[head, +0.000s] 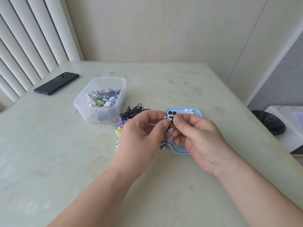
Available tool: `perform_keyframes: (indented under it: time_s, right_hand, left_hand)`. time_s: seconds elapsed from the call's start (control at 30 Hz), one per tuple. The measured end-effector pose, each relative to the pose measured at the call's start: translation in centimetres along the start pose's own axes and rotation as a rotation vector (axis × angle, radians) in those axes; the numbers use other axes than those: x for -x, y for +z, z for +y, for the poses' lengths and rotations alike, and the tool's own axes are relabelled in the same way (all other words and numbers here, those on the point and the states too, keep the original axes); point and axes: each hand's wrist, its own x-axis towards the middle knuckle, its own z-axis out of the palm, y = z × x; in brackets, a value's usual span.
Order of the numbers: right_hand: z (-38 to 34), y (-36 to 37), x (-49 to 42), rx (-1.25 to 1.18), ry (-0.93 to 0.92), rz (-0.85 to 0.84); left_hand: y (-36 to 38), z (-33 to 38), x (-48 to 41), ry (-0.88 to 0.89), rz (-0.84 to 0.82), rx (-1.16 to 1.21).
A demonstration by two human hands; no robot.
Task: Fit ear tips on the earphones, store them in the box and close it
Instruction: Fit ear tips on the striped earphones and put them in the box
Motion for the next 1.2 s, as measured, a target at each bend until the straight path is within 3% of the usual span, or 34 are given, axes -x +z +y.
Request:
perform_keyframes:
  time_s: [0.67, 0.93, 1.2]
  right_hand:
    - [0.9, 0.8, 0.4, 0.146, -0.27, 0.06]
    - [0.8, 0.6, 0.3, 0.069, -0.167, -0.016]
    - [0.5, -0.4, 0.0, 0.179, -0.24, 0.024]
  left_hand:
    - [0.4, -0.1, 0.4, 0.033, 0.023, 0.059]
    - [0.2, 0.0, 0.4, 0.038, 0.005, 0.07]
    - [0.2, -0.4, 0.2, 0.014, 0.007, 0.079]
